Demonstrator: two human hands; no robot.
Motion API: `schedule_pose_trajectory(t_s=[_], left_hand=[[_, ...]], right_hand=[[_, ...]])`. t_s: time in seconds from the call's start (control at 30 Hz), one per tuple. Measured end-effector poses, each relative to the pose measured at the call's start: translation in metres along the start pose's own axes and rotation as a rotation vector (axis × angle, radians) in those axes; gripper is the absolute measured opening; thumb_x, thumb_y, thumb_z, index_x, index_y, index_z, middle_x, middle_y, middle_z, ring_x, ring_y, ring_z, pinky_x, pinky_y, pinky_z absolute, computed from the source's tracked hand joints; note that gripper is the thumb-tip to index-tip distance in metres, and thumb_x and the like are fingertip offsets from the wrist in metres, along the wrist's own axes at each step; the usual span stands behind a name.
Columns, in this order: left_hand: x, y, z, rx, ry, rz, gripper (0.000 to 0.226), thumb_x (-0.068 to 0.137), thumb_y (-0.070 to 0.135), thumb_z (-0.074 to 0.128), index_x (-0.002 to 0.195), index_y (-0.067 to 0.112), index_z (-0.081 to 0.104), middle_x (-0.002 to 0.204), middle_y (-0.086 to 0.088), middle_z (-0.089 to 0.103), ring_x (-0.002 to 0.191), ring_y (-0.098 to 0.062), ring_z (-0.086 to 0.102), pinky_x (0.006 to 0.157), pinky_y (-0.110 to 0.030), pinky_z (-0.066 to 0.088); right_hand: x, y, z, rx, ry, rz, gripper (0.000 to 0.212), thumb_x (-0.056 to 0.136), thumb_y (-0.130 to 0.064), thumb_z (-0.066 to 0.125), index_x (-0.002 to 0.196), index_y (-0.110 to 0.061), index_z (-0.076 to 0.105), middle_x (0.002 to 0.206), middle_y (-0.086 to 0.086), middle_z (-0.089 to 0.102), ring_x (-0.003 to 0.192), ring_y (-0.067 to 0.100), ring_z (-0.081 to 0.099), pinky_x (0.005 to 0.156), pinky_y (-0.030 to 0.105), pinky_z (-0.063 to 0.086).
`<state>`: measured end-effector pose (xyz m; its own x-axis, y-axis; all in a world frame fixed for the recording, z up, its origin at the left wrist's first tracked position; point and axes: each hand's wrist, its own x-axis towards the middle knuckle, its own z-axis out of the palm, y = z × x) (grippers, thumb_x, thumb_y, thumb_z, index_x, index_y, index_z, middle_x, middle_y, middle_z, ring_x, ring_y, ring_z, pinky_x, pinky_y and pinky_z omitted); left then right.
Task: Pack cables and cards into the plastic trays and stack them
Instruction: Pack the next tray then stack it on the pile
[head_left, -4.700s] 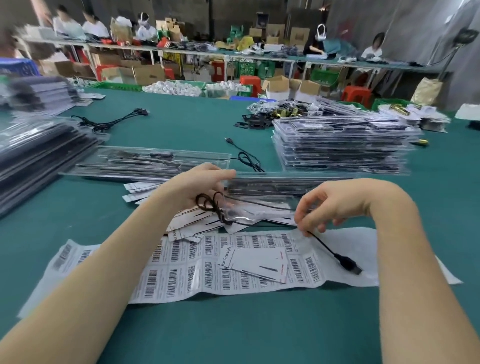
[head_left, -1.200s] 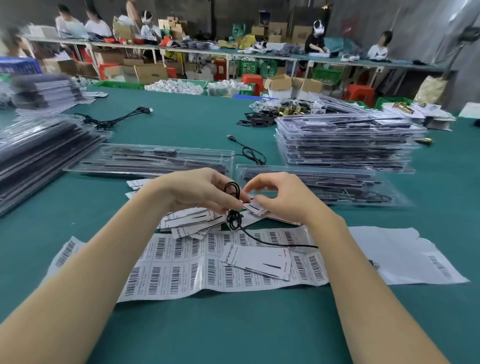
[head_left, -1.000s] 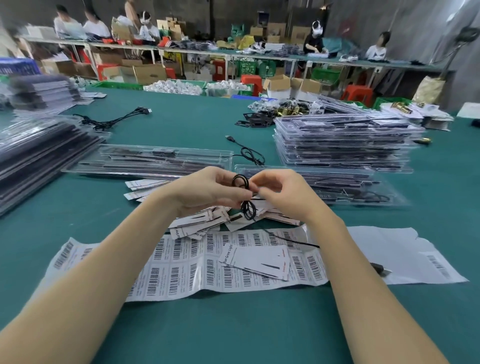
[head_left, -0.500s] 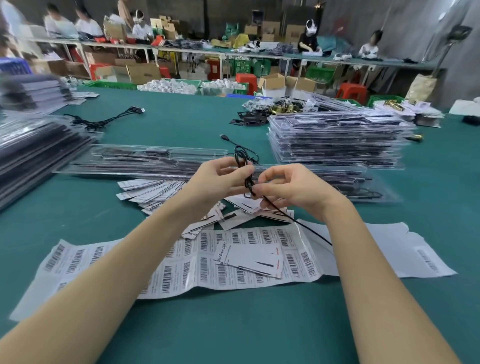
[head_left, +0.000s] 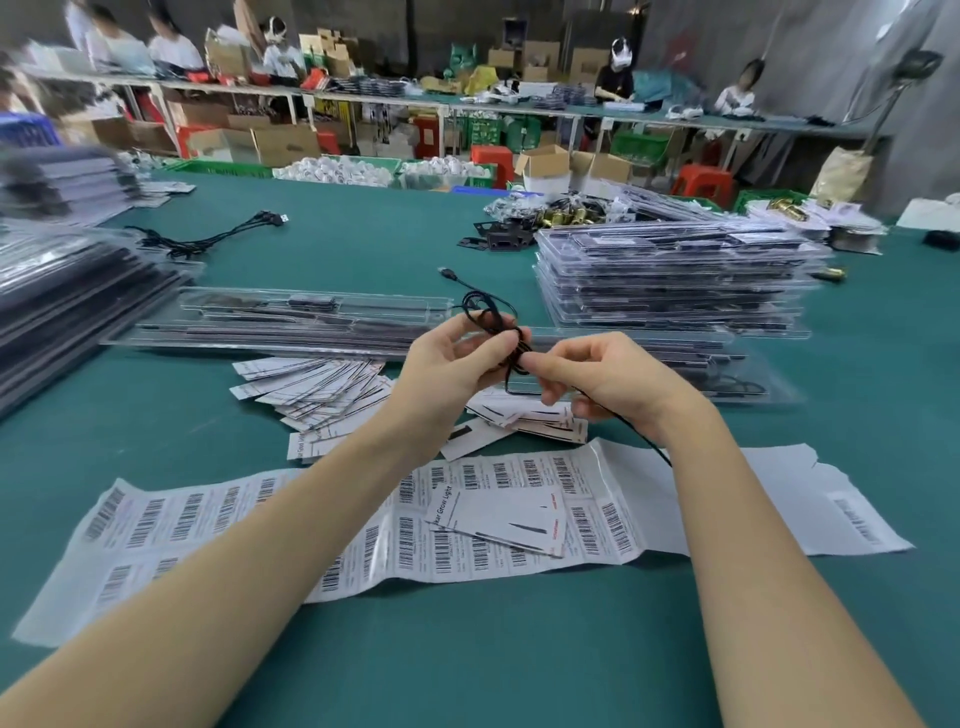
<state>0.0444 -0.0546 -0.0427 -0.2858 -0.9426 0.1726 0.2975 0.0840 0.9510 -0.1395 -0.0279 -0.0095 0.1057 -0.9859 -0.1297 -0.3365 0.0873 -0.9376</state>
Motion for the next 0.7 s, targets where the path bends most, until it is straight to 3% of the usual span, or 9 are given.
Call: schedule_pose_trajectory(t_s=[0.07,0.17,0.23,0.3,0.37,0.43,0.57,0.7], left_hand=[[0.001,-0.001,0.002,-0.046,-0.002,0.004,0.02,0.099,0.012,0.061,0.117,0.015,0.068,0.11,-0.005,0.076,0.107,-0.016,0.071,0.094,-0.026,0.055],[0.002,-0.001,0.004,-0.061,0.027,0.016,0.02,0.104,0.013,0.051,0.114,0.02,0.067,0.099,0.001,0.076,0.103,-0.014,0.07,0.099,-0.031,0.053],[0.001,-0.001,0.002,-0.018,0.004,0.042,0.021,0.106,0.011,0.047,0.111,0.019,0.066,0.094,0.001,0.076,0.102,-0.018,0.071,0.093,-0.03,0.054],[-0.002,0.001,0.001,0.066,-0.066,0.068,0.023,0.105,0.011,0.049,0.122,0.019,0.062,0.099,0.0,0.076,0.1,-0.02,0.073,0.086,-0.025,0.055],[-0.003,0.004,0.0,0.164,-0.115,0.093,0.028,0.102,0.014,0.056,0.129,0.022,0.056,0.105,-0.004,0.077,0.099,-0.023,0.073,0.088,-0.028,0.056],[-0.004,0.009,-0.003,0.251,-0.137,0.109,0.022,0.097,0.016,0.065,0.118,0.02,0.059,0.104,-0.005,0.077,0.097,-0.024,0.074,0.093,-0.033,0.056],[-0.005,0.016,-0.008,0.481,-0.189,0.177,0.022,0.089,0.015,0.075,0.107,0.027,0.077,0.099,0.003,0.076,0.094,-0.017,0.072,0.091,-0.026,0.055],[-0.007,0.018,-0.005,0.788,-0.222,0.316,0.023,0.086,0.016,0.078,0.106,0.027,0.08,0.096,0.006,0.069,0.089,-0.006,0.065,0.084,-0.018,0.053]], right_hand=[[0.0,0.001,-0.001,0.04,-0.083,0.056,0.028,0.086,-0.047,0.074,0.078,-0.021,0.077,0.072,0.0,0.069,0.046,0.009,0.045,0.045,0.017,0.039],[-0.003,0.006,-0.011,0.056,-0.149,0.101,0.019,0.094,-0.034,0.069,0.088,-0.018,0.079,0.072,-0.001,0.064,0.048,0.008,0.045,0.045,0.017,0.037],[-0.007,0.008,-0.02,-0.009,-0.1,0.099,0.012,0.09,-0.028,0.074,0.09,-0.017,0.079,0.072,-0.001,0.064,0.048,0.008,0.041,0.044,0.017,0.033],[-0.009,0.005,-0.025,-0.15,0.007,0.106,0.014,0.084,-0.036,0.079,0.083,-0.022,0.08,0.068,-0.007,0.066,0.049,0.007,0.042,0.044,0.017,0.034],[-0.008,0.003,-0.027,-0.284,0.113,0.115,0.022,0.077,-0.048,0.083,0.075,-0.026,0.079,0.059,-0.016,0.063,0.053,0.006,0.046,0.049,0.019,0.039],[-0.005,0.002,-0.027,-0.334,0.179,0.105,0.026,0.073,-0.054,0.084,0.073,-0.028,0.079,0.052,-0.02,0.058,0.059,0.007,0.049,0.056,0.023,0.041],[0.0,-0.003,-0.022,-0.23,0.128,0.08,0.021,0.09,-0.035,0.073,0.076,-0.021,0.08,0.056,-0.012,0.056,0.051,0.009,0.038,0.045,0.02,0.031],[0.005,-0.008,-0.022,0.029,0.069,0.107,0.026,0.1,-0.022,0.059,0.093,-0.008,0.08,0.065,-0.006,0.055,0.046,0.004,0.034,0.041,0.016,0.024]])
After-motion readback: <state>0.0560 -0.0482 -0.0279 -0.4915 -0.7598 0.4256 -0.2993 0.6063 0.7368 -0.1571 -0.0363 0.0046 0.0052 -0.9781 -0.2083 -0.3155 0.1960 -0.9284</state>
